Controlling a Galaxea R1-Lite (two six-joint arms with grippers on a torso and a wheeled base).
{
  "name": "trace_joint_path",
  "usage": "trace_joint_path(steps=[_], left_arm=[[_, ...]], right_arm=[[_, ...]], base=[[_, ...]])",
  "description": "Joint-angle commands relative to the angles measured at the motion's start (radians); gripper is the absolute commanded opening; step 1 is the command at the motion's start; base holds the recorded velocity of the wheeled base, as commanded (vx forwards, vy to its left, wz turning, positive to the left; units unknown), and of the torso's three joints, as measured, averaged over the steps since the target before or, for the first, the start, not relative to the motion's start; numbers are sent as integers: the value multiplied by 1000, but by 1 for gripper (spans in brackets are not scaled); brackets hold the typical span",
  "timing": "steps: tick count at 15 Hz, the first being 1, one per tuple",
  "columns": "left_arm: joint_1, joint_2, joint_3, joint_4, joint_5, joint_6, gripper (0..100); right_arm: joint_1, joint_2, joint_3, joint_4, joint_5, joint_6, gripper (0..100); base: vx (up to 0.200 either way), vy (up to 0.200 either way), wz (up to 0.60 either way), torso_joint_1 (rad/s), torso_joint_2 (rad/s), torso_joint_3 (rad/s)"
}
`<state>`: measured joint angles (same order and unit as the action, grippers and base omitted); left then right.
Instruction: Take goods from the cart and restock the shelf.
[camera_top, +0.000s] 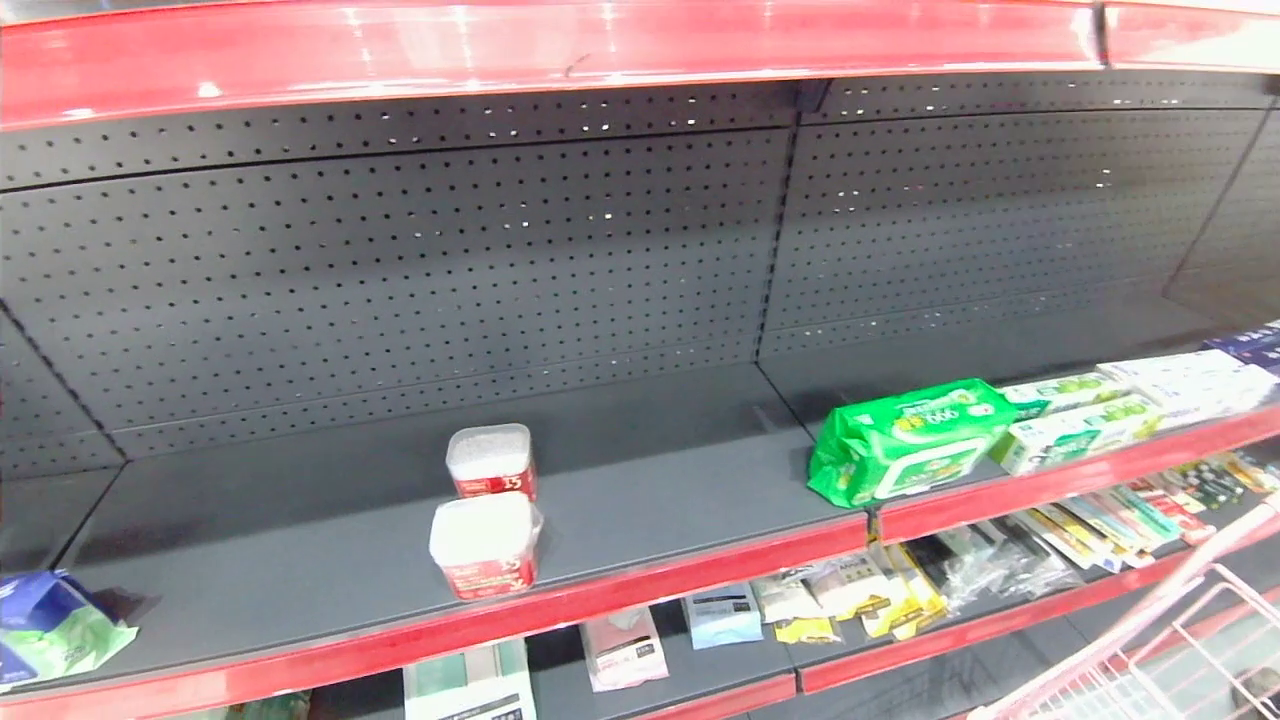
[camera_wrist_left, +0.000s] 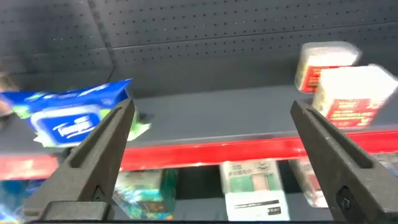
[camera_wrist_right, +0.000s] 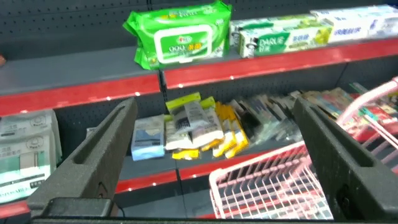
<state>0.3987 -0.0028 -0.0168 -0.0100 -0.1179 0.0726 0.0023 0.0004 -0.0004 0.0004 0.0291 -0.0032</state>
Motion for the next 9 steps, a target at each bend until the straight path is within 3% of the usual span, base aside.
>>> trace_joint_path(steps=[1,8,9], left_arm=[[0,3,0,1,4,1,100],[0,3,0,1,4,6,100],[0,3,0,1,1,6,100]], right_arm=[[-1,0,0,0,-2,2,100],[-1,0,0,0,2,-4,100],[-1,1,0,0,2,-4,100]], base=[[0,0,600,7,2,2],[0,0,600,4,1,4],[0,0,0,0,0,0]])
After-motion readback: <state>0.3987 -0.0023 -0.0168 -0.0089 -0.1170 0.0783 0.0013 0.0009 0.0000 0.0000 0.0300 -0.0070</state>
